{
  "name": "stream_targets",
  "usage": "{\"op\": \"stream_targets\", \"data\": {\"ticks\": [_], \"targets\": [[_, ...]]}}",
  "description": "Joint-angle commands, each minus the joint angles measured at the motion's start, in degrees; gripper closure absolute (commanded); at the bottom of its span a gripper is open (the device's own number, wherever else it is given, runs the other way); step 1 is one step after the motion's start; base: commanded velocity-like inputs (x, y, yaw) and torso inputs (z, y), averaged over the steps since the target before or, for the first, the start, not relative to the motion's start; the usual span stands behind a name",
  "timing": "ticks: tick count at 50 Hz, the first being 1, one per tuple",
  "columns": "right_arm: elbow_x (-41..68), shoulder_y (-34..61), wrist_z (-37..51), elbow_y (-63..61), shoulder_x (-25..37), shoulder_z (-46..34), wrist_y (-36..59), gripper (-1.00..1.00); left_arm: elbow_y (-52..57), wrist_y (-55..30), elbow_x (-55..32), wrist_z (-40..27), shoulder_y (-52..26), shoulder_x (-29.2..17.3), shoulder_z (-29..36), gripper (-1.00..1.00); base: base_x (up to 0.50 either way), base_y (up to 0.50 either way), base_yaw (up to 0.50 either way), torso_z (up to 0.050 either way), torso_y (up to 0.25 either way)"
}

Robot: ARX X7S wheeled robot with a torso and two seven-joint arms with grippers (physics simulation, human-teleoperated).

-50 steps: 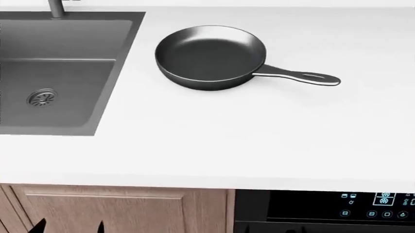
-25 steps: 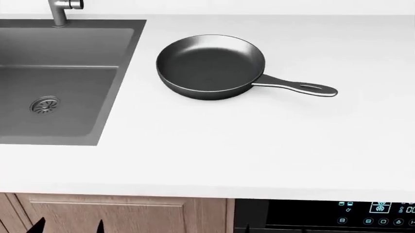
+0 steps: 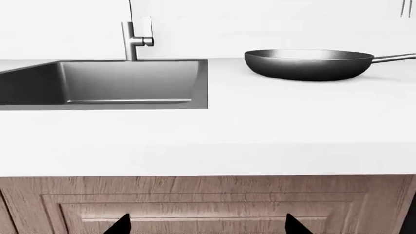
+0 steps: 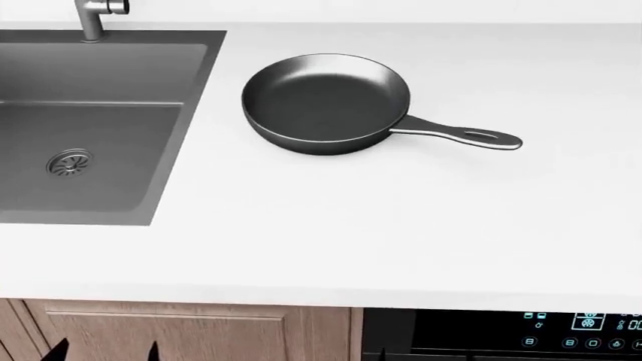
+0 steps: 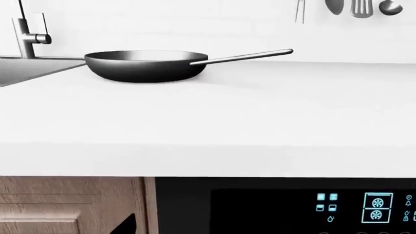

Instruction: Pick the pan and sponge and place them into the sink. Then turn on the water.

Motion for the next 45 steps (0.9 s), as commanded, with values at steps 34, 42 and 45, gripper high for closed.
{"op": "stream_targets", "data": {"ticks": [34, 42, 45], "targets": [[29.0, 43.5, -5.9, -51.8, 21.9, 25.0, 89.3, -1.0, 36.3, -73.1, -13.7, 5.4, -40.5, -14.5, -12.8, -1.0, 0.0, 0.0, 0.0, 0.0, 0.0], [74.2, 55.3, 24.2, -35.3, 37.0, 24.7, 88.8, -1.0, 30.6, -80.7, -15.5, 7.8, -50.7, -19.1, -12.9, -1.0, 0.0, 0.0, 0.0, 0.0, 0.0], [76.8, 57.7, 26.2, -32.0, 37.9, 23.3, 88.0, -1.0, 29.4, -82.0, -15.9, 8.3, -52.6, -20.0, -13.2, -1.0, 0.0, 0.0, 0.0, 0.0, 0.0]]}}
